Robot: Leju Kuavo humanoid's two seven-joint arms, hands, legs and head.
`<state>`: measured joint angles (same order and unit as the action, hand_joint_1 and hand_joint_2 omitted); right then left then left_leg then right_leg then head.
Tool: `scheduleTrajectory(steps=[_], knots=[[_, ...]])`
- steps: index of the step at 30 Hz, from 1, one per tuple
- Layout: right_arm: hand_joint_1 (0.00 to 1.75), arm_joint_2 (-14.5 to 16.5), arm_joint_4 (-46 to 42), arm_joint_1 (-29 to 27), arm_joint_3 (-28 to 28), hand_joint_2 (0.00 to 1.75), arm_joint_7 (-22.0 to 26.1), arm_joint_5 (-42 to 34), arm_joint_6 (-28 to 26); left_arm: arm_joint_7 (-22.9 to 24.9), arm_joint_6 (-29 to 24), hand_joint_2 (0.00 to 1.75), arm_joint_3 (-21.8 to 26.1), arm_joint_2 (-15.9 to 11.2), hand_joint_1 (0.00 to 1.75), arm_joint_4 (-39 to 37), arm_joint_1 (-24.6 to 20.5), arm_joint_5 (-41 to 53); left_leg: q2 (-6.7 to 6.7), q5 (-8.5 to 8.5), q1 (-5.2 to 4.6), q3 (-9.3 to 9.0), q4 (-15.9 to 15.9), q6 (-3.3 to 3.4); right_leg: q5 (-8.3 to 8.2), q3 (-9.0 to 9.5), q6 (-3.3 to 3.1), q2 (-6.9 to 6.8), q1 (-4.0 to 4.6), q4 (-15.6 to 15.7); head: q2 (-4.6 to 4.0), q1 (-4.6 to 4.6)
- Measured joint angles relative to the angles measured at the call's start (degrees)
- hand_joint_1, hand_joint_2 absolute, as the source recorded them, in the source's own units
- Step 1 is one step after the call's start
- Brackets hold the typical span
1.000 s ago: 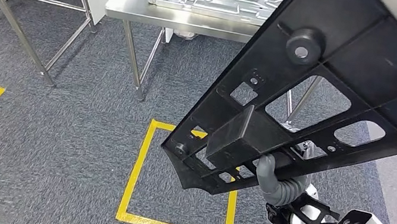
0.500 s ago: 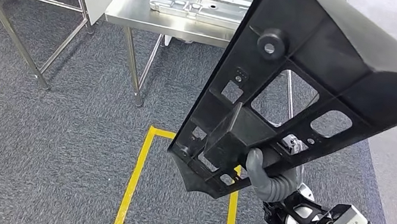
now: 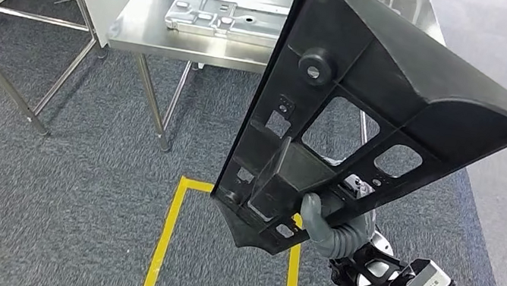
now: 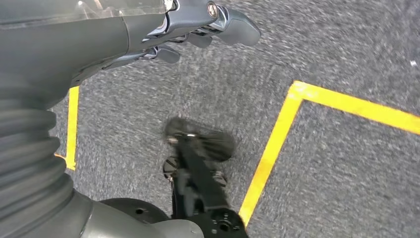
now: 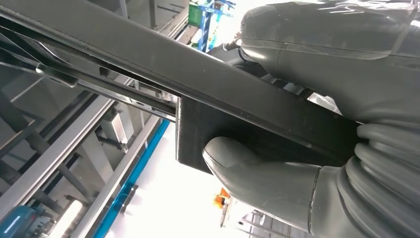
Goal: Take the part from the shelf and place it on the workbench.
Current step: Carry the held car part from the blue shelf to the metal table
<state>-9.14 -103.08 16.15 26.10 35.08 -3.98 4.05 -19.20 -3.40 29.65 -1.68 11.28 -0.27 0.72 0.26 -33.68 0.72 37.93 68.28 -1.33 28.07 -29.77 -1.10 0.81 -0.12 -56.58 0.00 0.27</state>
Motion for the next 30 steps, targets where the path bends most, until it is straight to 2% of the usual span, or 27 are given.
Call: scheduleTrajectory(steps=[1,2,3,4,6,7,10,11,13,14,15,16,17,18,19,20,21,23,24,25,26,27,28,29,30], knots=[[1.75,0.00,0.04,0.02,0.01,1.75,0.10,0.00,-0.05,-0.01,0.01,1.75,0.11,0.00,0.00,0.00,0.21,0.12,-0.02,3.53,-0.12,-0.07,-3.56,0.29,0.72,0.85,0.16,0.05,0.08,-0.11,-0.01,-0.01],[1.75,0.00,0.07,-0.01,0.05,1.75,0.36,0.01,-0.13,-0.02,0.02,1.75,0.21,-0.01,0.00,0.01,0.35,0.25,-0.07,6.21,-0.27,-0.08,-6.27,0.69,1.46,1.43,0.41,0.17,0.19,-0.21,-0.01,-0.06],[1.75,-0.01,0.05,-0.05,0.09,1.75,0.72,0.03,-0.21,-0.03,0.02,1.75,0.30,-0.04,0.00,0.01,0.45,0.36,-0.10,8.27,-0.42,-0.14,-8.09,1.13,2.22,1.87,0.72,0.29,0.30,-0.21,-0.01,-0.08],[1.75,-0.01,-0.03,-0.11,0.12,1.75,1.16,0.05,-0.27,-0.05,0.02,1.75,0.36,-0.08,0.00,0.02,0.53,0.46,-0.12,9.15,-0.50,-0.15,-9.00,1.57,2.64,2.22,1.06,0.41,0.41,-0.52,-0.01,-0.10],[1.75,-0.02,-0.72,-0.19,0.13,1.75,1.97,-0.16,-0.31,-0.10,0.02,1.75,0.40,-0.13,0.00,0.02,0.45,0.60,-0.14,9.08,-0.38,-1.25,-9.25,2.36,2.87,2.62,1.70,0.47,0.50,-1.52,-0.01,0.02],[1.75,-0.02,-1.28,-0.20,0.11,1.75,2.25,-0.36,-0.24,-0.13,0.02,1.75,0.41,-0.11,0.00,0.02,0.39,0.64,-0.16,8.95,-0.26,-1.92,-9.45,2.66,2.50,2.20,1.99,0.33,0.48,-3.20,-0.01,0.14],[1.75,-0.02,-2.85,-0.23,0.07,1.75,2.77,-0.85,-0.06,-0.16,0.01,1.75,0.47,-0.10,0.00,0.02,0.14,0.79,-0.19,7.97,-0.15,-3.52,-9.64,3.18,2.35,-2.10,2.70,-0.13,0.28,-10.70,0.00,0.38],[1.75,-0.02,-3.06,-0.25,0.07,1.75,2.85,-0.90,-0.06,-0.17,0.00,1.75,0.49,-0.10,0.00,0.02,0.12,0.82,-0.19,7.77,-0.15,-3.68,-9.65,3.24,2.52,-3.09,2.79,-0.15,0.25,-12.11,0.00,0.37],[1.75,-0.02,-3.12,-0.27,0.06,1.75,2.87,-0.93,-0.07,-0.17,0.00,1.75,0.49,-0.11,0.00,0.02,0.12,0.84,-0.18,7.71,-0.15,-3.73,-9.65,3.24,2.67,-3.42,2.83,-0.15,0.23,-12.53,0.00,0.36],[1.75,-0.02,-3.25,-0.35,0.04,1.75,2.91,-0.98,-0.07,-0.18,0.00,1.75,0.50,-0.11,0.00,0.02,0.09,0.87,-0.18,7.50,-0.16,-3.91,-9.65,3.26,3.36,-4.35,2.90,-0.16,0.19,-13.57,0.00,0.36],[1.75,-0.02,-3.45,-0.47,0.02,1.75,3.01,-1.37,0.04,-0.20,0.00,1.75,0.53,-0.11,0.00,0.02,0.06,0.98,-0.15,6.77,-0.17,-4.71,-9.65,3.26,5.32,-6.28,2.98,-0.18,0.13,-14.78,0.00,0.37],[1.75,-0.02,-3.67,-0.59,-0.02,1.75,3.21,-2.00,0.27,-0.22,-0.01,1.75,0.58,-0.12,0.00,0.02,0.07,1.09,-0.07,5.59,-0.22,-6.10,-9.67,3.23,6.56,-8.16,2.88,-0.29,0.13,-14.54,0.00,0.38],[1.75,-0.01,-3.86,-0.70,-0.06,1.75,3.50,-2.66,0.54,-0.23,-0.04,1.75,0.65,-0.12,0.00,0.02,0.07,1.23,0.06,4.23,-0.31,-7.74,-9.70,3.18,6.55,-9.79,2.58,-0.53,0.22,-13.10,0.00,0.40],[1.75,0.00,-3.95,-0.74,-0.09,1.75,3.75,-3.31,0.82,-0.24,-0.07,1.75,0.72,-0.07,0.00,0.01,0.14,1.36,0.22,2.84,-0.40,-9.34,-9.78,3.09,4.07,-10.65,1.95,-1.04,0.46,-9.91,0.00,0.43],[1.75,0.04,-3.96,-0.72,-0.10,1.75,3.94,-3.63,0.95,-0.20,-0.11,1.75,0.78,0.03,0.00,-0.01,0.18,1.46,0.32,1.80,-0.54,-10.55,-9.88,2.88,-0.12,-10.43,1.34,-1.48,0.75,-6.42,0.00,0.37],[1.75,0.14,-3.95,-0.66,-0.09,1.75,3.99,-3.72,0.97,-0.15,-0.15,1.75,0.81,0.11,0.00,-0.01,0.09,1.58,0.44,1.04,-0.65,-11.30,-10.13,2.62,-3.41,-10.12,0.90,-1.82,0.99,-4.42,0.00,0.31],[1.75,0.28,-3.96,-0.52,-0.09,1.75,3.95,-3.74,0.92,-0.08,-0.19,1.75,0.84,0.18,0.00,-0.01,0.00,1.69,0.56,0.59,-0.73,-12.09,-10.35,2.32,-5.48,-9.78,0.56,-1.91,1.13,-3.23,0.00,0.25],[1.75,0.77,-3.99,0.08,-0.09,1.75,3.65,-3.54,0.51,0.04,-0.31,1.75,0.90,0.13,0.00,0.04,-0.37,1.85,0.84,0.96,-0.86,-12.92,-9.90,1.55,-5.32,-8.39,0.25,-1.37,0.91,-2.32,0.00,0.13],[1.75,1.02,-3.99,0.43,-0.09,1.75,3.24,-3.28,0.16,0.09,-0.38,1.75,0.96,0.10,0.00,0.05,-0.47,1.93,0.80,1.82,-0.87,-12.64,-8.32,1.18,-5.05,-7.36,0.03,-1.09,0.73,-1.63,0.00,0.09],[1.75,1.30,-3.95,0.80,-0.08,1.75,2.65,-3.01,-0.25,0.12,-0.44,1.75,1.04,0.09,0.00,0.06,-0.56,2.07,0.63,2.64,-0.82,-11.33,-5.73,0.81,-4.67,-6.23,-0.20,-0.92,0.55,-1.03,0.00,-0.02],[1.75,1.55,-3.86,1.14,-0.07,1.75,1.90,-2.73,-0.67,0.14,-0.50,1.75,1.16,0.08,0.00,0.07,-0.61,2.19,0.43,2.84,-0.72,-9.24,-2.36,0.51,-4.21,-5.10,-0.36,-0.76,0.42,-0.51,0.00,-0.10],[1.75,1.71,-3.73,1.43,-0.05,1.75,1.21,-2.52,-0.99,0.15,-0.54,1.75,1.32,0.10,0.00,0.07,-0.61,2.31,0.22,2.12,-0.57,-6.87,0.93,0.24,-3.58,-4.13,-0.51,-0.64,0.41,-0.19,-0.01,-0.19],[1.75,1.83,-3.57,1.67,-0.04,1.75,0.63,-2.35,-1.28,0.16,-0.56,1.75,1.50,0.09,0.00,0.07,-0.59,2.41,0.13,0.29,-0.45,-4.36,3.52,-0.02,-2.88,-3.27,-0.58,-0.48,0.39,-0.05,0.00,-0.26],[1.75,1.89,-3.40,1.79,-0.03,1.75,0.20,-2.16,-1.60,0.16,-0.59,1.75,1.66,0.08,0.00,0.07,-0.51,2.51,0.12,-2.05,-0.35,-2.27,4.90,-0.27,-2.12,-2.39,-0.55,-0.27,0.36,0.00,0.00,-0.25],[1.75,1.91,-3.25,1.81,-0.01,1.75,-0.03,-1.94,-1.92,0.16,-0.59,1.75,1.77,0.08,0.00,0.07,-0.38,2.68,0.12,-4.02,-0.26,-0.84,4.88,-0.41,-1.30,-1.41,-0.48,-0.07,0.33,0.00,0.00,-0.26]])
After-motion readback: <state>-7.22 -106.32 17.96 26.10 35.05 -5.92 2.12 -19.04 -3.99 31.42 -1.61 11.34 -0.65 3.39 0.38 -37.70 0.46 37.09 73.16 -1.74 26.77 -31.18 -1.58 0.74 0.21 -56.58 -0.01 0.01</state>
